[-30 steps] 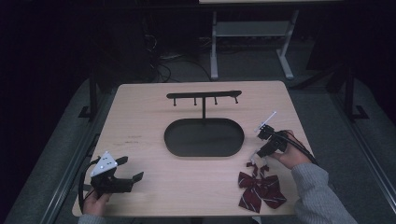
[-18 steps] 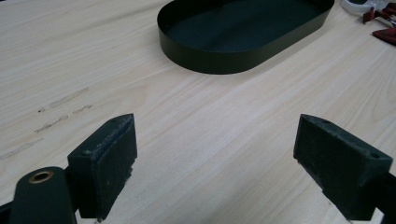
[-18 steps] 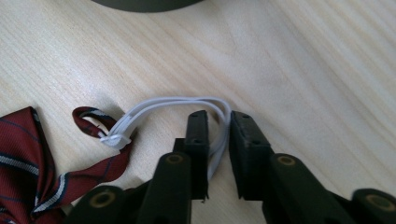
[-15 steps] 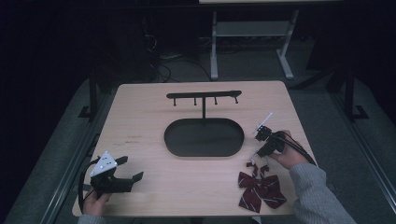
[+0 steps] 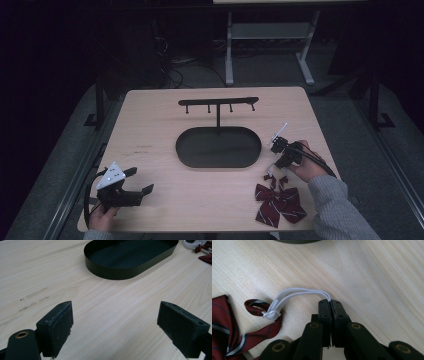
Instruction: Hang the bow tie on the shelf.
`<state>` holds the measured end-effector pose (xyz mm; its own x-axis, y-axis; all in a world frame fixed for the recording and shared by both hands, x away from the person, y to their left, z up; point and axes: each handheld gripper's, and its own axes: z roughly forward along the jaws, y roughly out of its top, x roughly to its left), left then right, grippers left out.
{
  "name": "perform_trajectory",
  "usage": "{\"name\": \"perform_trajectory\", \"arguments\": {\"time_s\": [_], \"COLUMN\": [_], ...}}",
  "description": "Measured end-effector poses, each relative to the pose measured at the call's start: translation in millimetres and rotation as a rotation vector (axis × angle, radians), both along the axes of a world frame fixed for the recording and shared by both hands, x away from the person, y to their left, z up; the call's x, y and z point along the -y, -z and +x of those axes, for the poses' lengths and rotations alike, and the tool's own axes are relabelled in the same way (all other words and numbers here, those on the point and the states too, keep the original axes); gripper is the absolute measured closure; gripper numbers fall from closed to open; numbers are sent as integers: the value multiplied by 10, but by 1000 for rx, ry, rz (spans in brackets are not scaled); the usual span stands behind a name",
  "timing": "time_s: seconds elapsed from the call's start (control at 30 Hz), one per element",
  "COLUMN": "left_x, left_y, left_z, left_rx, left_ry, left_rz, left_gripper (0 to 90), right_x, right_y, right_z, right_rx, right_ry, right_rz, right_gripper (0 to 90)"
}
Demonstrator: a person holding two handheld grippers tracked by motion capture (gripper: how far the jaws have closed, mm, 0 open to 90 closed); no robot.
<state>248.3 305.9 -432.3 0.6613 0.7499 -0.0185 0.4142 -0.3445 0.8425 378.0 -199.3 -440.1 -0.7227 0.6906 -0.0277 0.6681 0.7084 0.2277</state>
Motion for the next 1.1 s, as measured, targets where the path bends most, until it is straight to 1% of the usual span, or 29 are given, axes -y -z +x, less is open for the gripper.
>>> {"name": "perform_trajectory", "arguments": {"time_s": [0.13, 0.2, 0.23, 0.27, 0.33, 0.43, 0.47, 0.5, 0.63, 0.8, 1.0, 1.1], "left_x": [-1, 1, 2, 3, 6, 6, 9, 11, 14, 5, 5, 6], "left_y": [-1, 1, 2, 2, 5, 4, 10, 12, 11, 7, 3, 3], "left_z": [0, 0, 0, 0, 1, 0, 0, 0, 0, -2, -6, -4], "left_rx": [0, 0, 0, 0, 4, 2, 3, 1, 1, 0, 2, 2], "left_ry": [0, 0, 1, 1, 2, 2, 0, -1, 2, -2, 1, 1], "left_rz": [1, 1, 1, 0, 0, 1, -2, -3, 0, 0, 2, 2], "left_gripper": [131, 131, 131, 131, 131, 131, 131, 131, 131, 131, 131, 131], "right_x": [11, 19, 30, 30, 36, 42, 48, 51, 45, 32, 15, -10], "right_y": [-13, -26, -54, -54, -93, -115, -137, -150, -185, -265, -377, -414], "right_z": [-13, -26, -42, -42, -72, -93, -112, -121, -148, -174, -204, -217], "right_rx": [-12, -10, -8, -8, -11, -15, -15, -15, -15, -16, -22, -26], "right_ry": [-4, -4, -7, -7, -18, -23, -30, -33, -42, -58, -79, -94], "right_rz": [5, 10, 23, 23, 49, 60, 77, 83, 91, 106, 148, 146], "right_gripper": [876, 877, 878, 878, 880, 880, 880, 880, 880, 880, 879, 879]}}
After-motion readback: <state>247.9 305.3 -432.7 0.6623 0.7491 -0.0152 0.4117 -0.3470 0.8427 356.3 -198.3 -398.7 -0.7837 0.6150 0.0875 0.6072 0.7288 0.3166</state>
